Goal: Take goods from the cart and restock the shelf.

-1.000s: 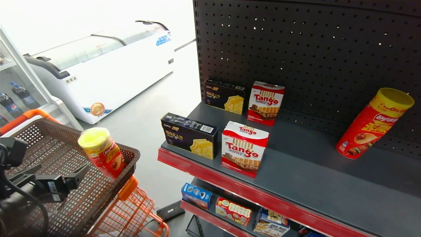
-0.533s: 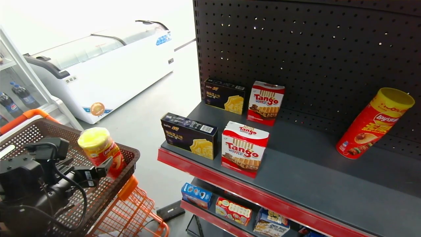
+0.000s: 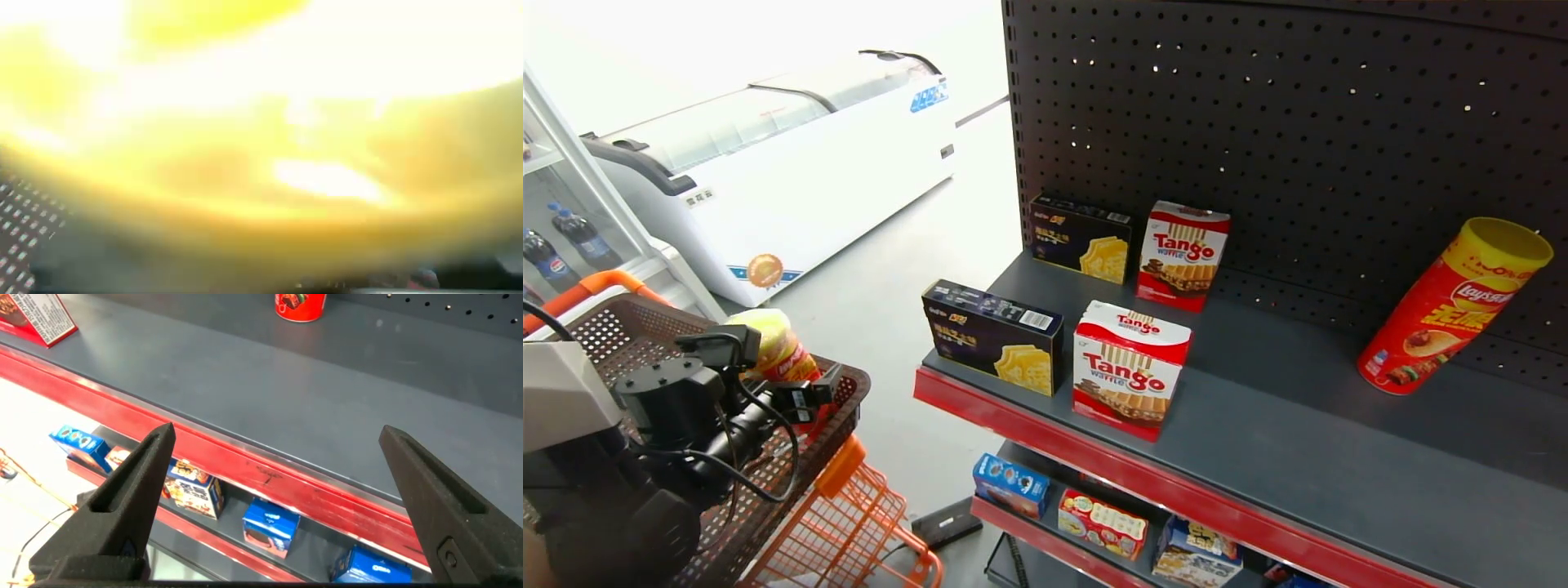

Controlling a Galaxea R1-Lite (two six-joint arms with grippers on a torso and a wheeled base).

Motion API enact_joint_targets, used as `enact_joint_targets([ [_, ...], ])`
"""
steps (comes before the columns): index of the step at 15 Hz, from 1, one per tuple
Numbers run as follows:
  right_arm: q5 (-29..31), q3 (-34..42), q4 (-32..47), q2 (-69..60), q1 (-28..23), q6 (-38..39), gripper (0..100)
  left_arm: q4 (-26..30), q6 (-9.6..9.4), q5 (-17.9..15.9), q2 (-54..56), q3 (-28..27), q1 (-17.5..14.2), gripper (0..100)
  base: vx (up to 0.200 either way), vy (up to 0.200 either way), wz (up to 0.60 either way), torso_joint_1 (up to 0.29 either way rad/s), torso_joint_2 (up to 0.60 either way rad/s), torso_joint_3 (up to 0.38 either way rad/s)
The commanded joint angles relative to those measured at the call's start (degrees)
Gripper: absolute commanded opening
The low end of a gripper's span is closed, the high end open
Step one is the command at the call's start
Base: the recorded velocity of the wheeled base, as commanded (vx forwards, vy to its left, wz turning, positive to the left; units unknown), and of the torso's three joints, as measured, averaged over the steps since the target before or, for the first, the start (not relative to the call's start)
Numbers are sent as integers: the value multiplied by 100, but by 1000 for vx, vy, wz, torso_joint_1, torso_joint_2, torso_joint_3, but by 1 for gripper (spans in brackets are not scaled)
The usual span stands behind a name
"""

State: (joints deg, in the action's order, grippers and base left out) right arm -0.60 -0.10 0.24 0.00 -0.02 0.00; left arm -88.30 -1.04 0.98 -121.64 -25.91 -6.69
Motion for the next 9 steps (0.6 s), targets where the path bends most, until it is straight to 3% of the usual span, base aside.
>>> enact_joint_targets([
  [1, -2, 1, -7, 0, 2, 0, 100, -100, -2, -1, -343, -248, -7, 100, 0, 0, 0, 0, 0, 0],
  [2, -2, 1, 2, 0, 2, 0, 100, -135, -2, -18, -378, -319, 1, 0, 0, 0, 0, 0, 0, 0],
  [9, -2, 1, 2, 0, 2, 0, 100, -82, -28, -291, -369, -951, 28, 0, 0, 0, 0, 0, 0, 0],
])
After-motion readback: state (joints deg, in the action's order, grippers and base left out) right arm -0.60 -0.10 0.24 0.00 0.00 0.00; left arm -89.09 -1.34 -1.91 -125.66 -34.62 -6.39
